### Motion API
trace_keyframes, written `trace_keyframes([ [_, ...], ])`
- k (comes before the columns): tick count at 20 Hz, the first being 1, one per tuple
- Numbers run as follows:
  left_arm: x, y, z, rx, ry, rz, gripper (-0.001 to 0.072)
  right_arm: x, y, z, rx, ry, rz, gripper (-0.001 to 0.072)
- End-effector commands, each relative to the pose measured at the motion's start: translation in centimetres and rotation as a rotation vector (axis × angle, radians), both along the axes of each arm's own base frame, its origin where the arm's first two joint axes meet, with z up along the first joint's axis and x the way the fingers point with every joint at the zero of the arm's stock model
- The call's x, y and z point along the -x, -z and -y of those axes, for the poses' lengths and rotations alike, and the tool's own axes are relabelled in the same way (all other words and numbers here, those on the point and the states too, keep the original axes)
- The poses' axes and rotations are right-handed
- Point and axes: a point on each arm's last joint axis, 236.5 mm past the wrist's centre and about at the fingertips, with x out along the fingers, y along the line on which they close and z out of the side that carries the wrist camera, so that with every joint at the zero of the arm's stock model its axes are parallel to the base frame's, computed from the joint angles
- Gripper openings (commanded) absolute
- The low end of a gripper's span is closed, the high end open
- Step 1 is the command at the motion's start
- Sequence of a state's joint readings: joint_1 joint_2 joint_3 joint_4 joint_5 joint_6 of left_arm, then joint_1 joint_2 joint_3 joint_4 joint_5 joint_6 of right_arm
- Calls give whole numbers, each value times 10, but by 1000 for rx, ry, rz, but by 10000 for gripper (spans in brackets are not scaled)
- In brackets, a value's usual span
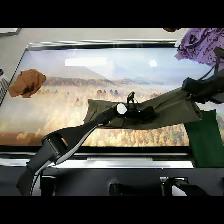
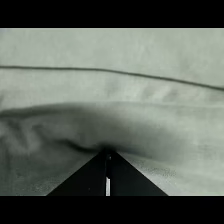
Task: Fold the clothes and pants, and hang the long-sleeved shirts on hangers.
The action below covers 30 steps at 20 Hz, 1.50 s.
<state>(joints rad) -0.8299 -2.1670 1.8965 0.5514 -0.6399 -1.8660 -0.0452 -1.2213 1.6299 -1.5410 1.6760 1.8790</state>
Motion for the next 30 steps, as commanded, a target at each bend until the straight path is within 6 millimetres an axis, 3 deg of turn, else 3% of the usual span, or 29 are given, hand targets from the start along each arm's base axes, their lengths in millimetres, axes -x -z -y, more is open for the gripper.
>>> trace_keyframes([
  [1,-3,-11,-18,-15,93,14,14,1,-1,14,52,43,0,25],
  [4,-25,-31,-77,-133,166,81,14,-2,-2,13,25,108,15,25],
  [6,-46,-53,-133,-244,186,145,14,-11,-5,-6,-70,124,50,25],
  [9,-78,-89,-245,-482,157,229,14,-31,-19,-59,-292,107,121,25],
  [12,-99,-134,-350,-633,38,260,15,-41,-20,-108,-347,71,143,25],
  [14,-108,-165,-402,-653,-62,281,16,-44,-11,-156,-372,13,133,25],
  [16,-113,-192,-441,-654,-157,305,16,-48,7,-206,-370,-40,125,26],
  [19,-112,-214,-481,-663,-243,313,16,-56,30,-277,-425,-86,141,25],
  [22,-111,-223,-499,-667,-283,316,16,-58,66,-325,-457,-83,106,26],
  [26,-110,-223,-503,-674,-276,323,16,-61,103,-354,-456,-96,77,26],
  [30,-110,-223,-503,-674,-275,324,16,-64,124,-363,-471,-81,46,26],
])
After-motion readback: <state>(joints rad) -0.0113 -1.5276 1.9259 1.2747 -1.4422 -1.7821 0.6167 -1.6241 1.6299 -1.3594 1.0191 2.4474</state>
